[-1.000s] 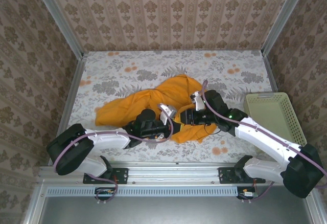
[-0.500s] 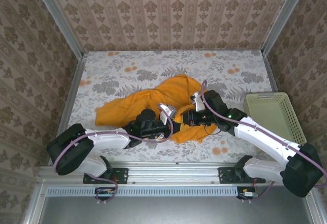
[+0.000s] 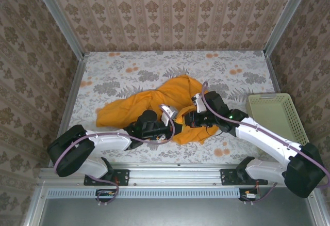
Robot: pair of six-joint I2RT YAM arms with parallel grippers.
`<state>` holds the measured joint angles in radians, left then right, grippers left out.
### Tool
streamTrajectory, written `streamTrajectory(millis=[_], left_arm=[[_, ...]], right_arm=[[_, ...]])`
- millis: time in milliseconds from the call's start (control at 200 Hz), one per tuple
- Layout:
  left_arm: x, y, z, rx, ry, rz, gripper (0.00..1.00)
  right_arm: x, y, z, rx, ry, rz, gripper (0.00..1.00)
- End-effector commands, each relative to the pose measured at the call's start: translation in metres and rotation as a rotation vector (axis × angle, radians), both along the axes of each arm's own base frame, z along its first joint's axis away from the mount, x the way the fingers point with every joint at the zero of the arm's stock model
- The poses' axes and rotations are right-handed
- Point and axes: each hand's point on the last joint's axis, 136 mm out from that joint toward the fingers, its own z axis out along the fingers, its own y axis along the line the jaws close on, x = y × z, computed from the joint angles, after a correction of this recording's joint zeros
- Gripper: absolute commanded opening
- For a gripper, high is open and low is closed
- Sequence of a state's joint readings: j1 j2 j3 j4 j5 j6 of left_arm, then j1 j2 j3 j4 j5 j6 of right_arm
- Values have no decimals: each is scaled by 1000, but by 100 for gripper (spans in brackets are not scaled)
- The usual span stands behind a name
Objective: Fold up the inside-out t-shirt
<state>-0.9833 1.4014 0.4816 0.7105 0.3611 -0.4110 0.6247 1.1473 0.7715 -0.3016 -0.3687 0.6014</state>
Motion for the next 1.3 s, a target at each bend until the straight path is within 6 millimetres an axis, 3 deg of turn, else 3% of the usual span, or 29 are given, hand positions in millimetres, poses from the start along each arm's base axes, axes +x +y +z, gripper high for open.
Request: streamTrajectory(millis=[0, 170, 465, 565, 705, 770, 825, 940, 1010, 1290], left_arm=[[0, 0, 6, -9, -44, 6, 7], [11, 4, -4, 60, -25, 53, 14], [29, 13, -4, 136, 16, 123, 50], [50, 39, -3, 149, 51, 235, 56], [94, 105, -6, 243, 114, 512, 61], [108, 132, -7, 322, 133, 617, 63], [115, 142, -6, 374, 148, 648, 66], [120, 139, -9, 458, 206, 644, 67], [122, 133, -24, 513, 281, 637, 67], [117, 70, -65, 563, 423, 539, 67]], right_arm=[[-1, -12, 5, -68, -19, -24, 0], [-4, -53, 15, -246, -95, -98, 0], [-15, -107, 43, -392, -190, -215, 0], [-17, -147, 54, -513, -217, -366, 0], [-25, -204, 75, -581, -253, -638, 0], [-28, -213, 73, -560, -251, -695, 0], [-28, -211, 65, -530, -228, -707, 0], [-29, -199, 33, -501, -142, -691, 0], [-30, -197, 18, -502, -106, -694, 0], [-34, -197, -23, -539, -14, -705, 0]])
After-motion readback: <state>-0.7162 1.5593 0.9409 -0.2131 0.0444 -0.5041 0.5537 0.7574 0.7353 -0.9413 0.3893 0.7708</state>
